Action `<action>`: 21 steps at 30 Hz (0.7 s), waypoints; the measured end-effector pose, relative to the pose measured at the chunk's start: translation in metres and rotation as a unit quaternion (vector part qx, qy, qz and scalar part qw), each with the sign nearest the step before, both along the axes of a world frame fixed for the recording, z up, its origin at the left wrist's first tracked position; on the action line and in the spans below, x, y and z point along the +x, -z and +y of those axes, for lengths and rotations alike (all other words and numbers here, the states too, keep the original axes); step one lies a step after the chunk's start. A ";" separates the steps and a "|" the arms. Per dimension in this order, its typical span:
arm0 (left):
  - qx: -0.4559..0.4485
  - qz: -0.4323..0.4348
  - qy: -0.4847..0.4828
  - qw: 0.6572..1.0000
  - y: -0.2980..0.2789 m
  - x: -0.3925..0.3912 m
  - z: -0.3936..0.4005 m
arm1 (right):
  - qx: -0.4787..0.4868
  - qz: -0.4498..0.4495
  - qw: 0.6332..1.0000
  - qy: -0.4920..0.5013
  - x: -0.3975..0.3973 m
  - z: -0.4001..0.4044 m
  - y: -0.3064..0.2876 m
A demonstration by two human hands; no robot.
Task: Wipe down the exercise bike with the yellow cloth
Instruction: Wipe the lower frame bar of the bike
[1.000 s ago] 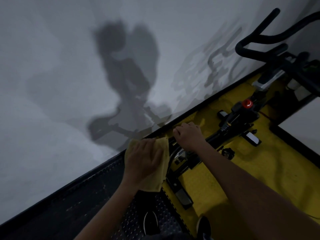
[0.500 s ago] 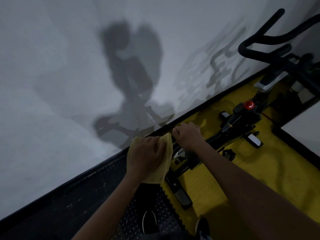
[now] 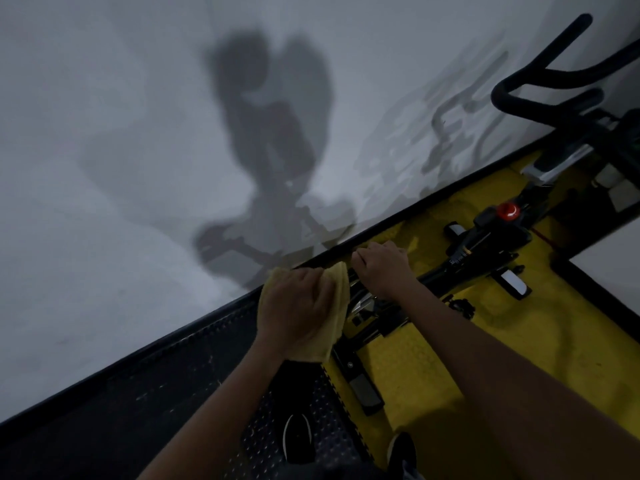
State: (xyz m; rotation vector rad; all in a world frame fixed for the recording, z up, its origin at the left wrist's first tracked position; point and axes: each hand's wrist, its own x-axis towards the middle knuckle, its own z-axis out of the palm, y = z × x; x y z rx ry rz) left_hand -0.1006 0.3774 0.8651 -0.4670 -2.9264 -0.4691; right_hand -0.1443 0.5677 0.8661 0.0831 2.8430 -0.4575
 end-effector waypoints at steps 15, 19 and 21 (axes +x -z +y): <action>-0.061 -0.004 -0.024 0.998 0.014 0.002 0.024 | 0.004 0.006 1.000 -0.016 -0.004 0.003 0.005; -0.036 -0.041 -0.021 0.998 0.028 0.005 -0.024 | 0.005 0.007 1.000 -0.018 -0.003 0.002 0.004; -0.016 -0.079 -0.102 0.991 0.020 -0.012 -0.020 | 0.010 0.005 1.000 -0.016 -0.004 0.002 0.003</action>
